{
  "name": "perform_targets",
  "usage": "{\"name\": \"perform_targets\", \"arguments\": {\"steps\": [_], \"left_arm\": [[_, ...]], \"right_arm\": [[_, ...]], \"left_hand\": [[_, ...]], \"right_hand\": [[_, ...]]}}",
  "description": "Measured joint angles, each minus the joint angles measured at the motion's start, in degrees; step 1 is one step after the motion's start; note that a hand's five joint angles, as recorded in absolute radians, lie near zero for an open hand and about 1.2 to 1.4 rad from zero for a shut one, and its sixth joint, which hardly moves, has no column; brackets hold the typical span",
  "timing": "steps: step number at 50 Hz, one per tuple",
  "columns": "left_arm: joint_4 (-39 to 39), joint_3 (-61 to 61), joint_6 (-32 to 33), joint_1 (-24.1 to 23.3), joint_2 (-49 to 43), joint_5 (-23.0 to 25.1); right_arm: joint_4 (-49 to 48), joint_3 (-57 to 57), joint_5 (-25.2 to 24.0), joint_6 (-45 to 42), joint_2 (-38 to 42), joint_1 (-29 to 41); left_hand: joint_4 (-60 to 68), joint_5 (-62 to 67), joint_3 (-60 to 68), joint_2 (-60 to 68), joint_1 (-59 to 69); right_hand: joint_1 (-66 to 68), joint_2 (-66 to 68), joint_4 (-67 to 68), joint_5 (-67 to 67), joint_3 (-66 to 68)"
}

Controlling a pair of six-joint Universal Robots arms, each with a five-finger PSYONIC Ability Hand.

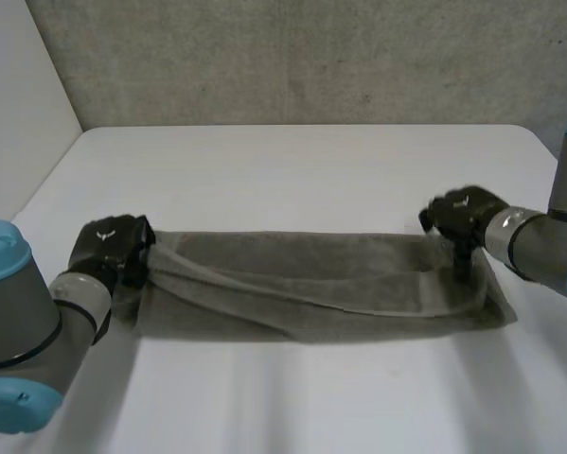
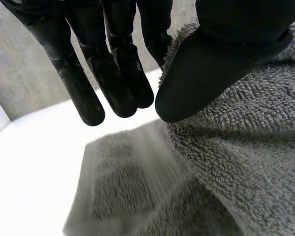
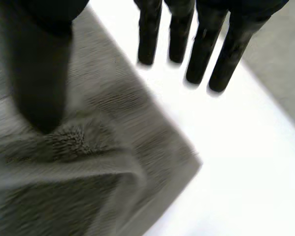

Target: Fold the towel.

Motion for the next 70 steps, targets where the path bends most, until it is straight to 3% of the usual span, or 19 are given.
{"name": "perform_targets", "arguments": {"steps": [3, 13, 21, 25, 34, 37, 42, 47, 53, 56, 59, 64, 70], "left_arm": [[1.24, 0.85, 0.12, -0.01, -0.16, 0.00], [5.35, 1.25, 0.49, -0.04, -1.39, -0.06], [6.05, 0.84, 0.48, 0.01, -2.02, -0.01], [6.00, 0.53, 0.48, 0.04, -1.84, -0.03], [5.92, -0.28, 0.52, 0.05, -1.32, -0.07], [5.91, -0.50, 0.53, 0.05, -1.18, -0.09], [5.87, -0.88, 0.55, 0.10, -0.90, -0.13], [5.64, -1.04, 0.60, 0.08, -0.29, -0.24], [3.86, -1.30, 0.85, 0.05, 3.11, -0.10], [1.01, -1.29, 1.45, 0.01, 6.41, 0.12], [-3.36, -1.06, 2.65, 0.00, 10.12, 0.36], [-9.01, -0.73, 4.70, 0.20, 12.22, 0.49], [-10.48, 1.18, 6.03, 0.45, 6.73, 0.42]], "right_arm": [[-4.88, 0.19, 1.16, 2.02, -0.95, 0.19], [-13.83, 12.98, 0.61, 3.94, -13.64, -0.34], [-18.96, 28.38, -7.07, -3.49, -20.79, -1.03], [-22.54, 33.35, -9.92, -7.87, -20.65, -1.44], [-30.99, 33.78, -10.44, -10.05, -12.35, -1.00], [-32.83, 32.32, -9.87, -10.05, -9.32, -0.61], [-35.44, 29.22, -7.42, -9.74, -6.06, -0.06], [-36.31, 27.80, -4.76, -9.21, -7.26, 0.12], [-31.07, 26.64, -3.50, -7.87, -14.17, -0.07], [-22.58, 24.03, -3.42, -7.10, -17.49, -0.54], [-8.30, 19.29, -3.83, -6.60, -19.09, -1.65], [9.28, 12.08, -4.50, -7.03, -16.41, -3.22], [12.67, 5.84, -4.42, -7.57, -10.77, -3.38]], "left_hand": [[0.00, 0.00, 0.00, 0.00, 0.00], [0.00, 0.00, 0.00, 0.00, 0.00], [0.00, 0.00, 0.00, 0.00, 0.00], [0.00, 0.00, 0.00, 0.00, 0.00], [0.00, 0.00, 0.00, 0.00, 0.00], [0.00, 0.00, 0.00, 0.00, 0.00], [0.00, 0.00, 0.00, 0.00, 0.00], [0.00, 0.00, 0.00, 0.00, 0.00], [0.00, 0.00, 0.00, 0.00, 0.00], [0.00, 0.00, 0.00, 0.00, 0.00], [0.00, 0.00, 0.00, 0.00, 0.00], [0.00, 0.00, 0.00, 0.00, 0.00], [0.00, 0.00, 0.00, 0.00, 0.00]], "right_hand": [[-8.63, -8.11, -9.64, -8.88, -9.10], [-4.61, -3.64, -6.06, -3.37, -4.61], [0.75, 1.22, -0.14, 2.71, 0.67], [0.75, 1.22, -0.14, 2.60, 0.67], [1.91, 2.22, 0.70, 3.82, 1.63], [10.36, 11.32, 8.49, 11.47, 10.39], [49.30, 50.52, 47.33, 49.95, 48.52], [53.42, 54.17, 51.90, 54.58, 53.24], [53.42, 54.17, 51.90, 54.58, 53.25], [53.42, 54.16, 51.90, 54.58, 53.25], [53.42, 54.16, 51.90, 54.59, 53.25], [53.42, 54.17, 51.90, 54.59, 53.25], [53.43, 54.17, 51.90, 54.59, 53.25]]}}
